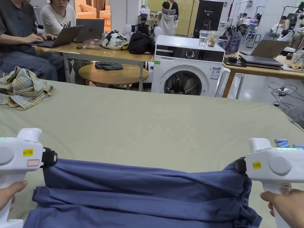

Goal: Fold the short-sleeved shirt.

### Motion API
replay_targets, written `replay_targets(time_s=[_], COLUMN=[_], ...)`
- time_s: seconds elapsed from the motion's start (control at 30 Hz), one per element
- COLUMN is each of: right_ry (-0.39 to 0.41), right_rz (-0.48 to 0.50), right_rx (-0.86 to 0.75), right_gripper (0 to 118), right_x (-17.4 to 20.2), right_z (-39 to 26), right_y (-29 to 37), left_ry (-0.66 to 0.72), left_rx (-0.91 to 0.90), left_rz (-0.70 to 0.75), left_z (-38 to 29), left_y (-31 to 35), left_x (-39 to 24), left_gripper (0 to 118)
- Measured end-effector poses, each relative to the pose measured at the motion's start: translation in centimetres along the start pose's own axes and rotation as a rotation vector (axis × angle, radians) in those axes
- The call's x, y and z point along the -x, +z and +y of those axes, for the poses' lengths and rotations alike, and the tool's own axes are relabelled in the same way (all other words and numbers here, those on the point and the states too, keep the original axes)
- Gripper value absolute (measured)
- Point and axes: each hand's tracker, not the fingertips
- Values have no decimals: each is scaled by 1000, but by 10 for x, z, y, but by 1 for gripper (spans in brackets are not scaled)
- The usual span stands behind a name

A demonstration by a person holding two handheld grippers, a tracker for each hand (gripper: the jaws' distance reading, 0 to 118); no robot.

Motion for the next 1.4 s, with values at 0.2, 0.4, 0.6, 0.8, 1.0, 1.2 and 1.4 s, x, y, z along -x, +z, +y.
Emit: replay_targets(time_s=[0.2, 0.4, 0.6, 0.8, 1.0, 1.2, 1.4], right_ry=[44, 101, 80, 66, 92, 60, -21], right_rz=[16, -10, -9, -35, -113, -180, -137], right_rx=[66, 260, 344, 314, 241, 28, -291], right_gripper=[0, 0, 0, 1, 40, 55, 55], right_x=[-2, -8, -15, -8, 3, 24, 64], right_z=[-38, -91, -125, -134, -123, -94, -86], right_y=[36, 17, -6, -18, -2, 23, 18], left_ry=[-16, -75, -75, -36, 8, -40, -103], left_rx=[31, 209, 301, 272, 205, -56, -266], left_rz=[-28, -24, 3, 39, 42, 55, 71], left_z=[-28, -68, -102, -122, -107, -83, -78], left_y=[28, 16, -2, -16, -2, 17, 19], left_x=[10, 13, 16, 10, 3, -25, -61], left_gripper=[0, 0, 0, 0, 30, 39, 39])
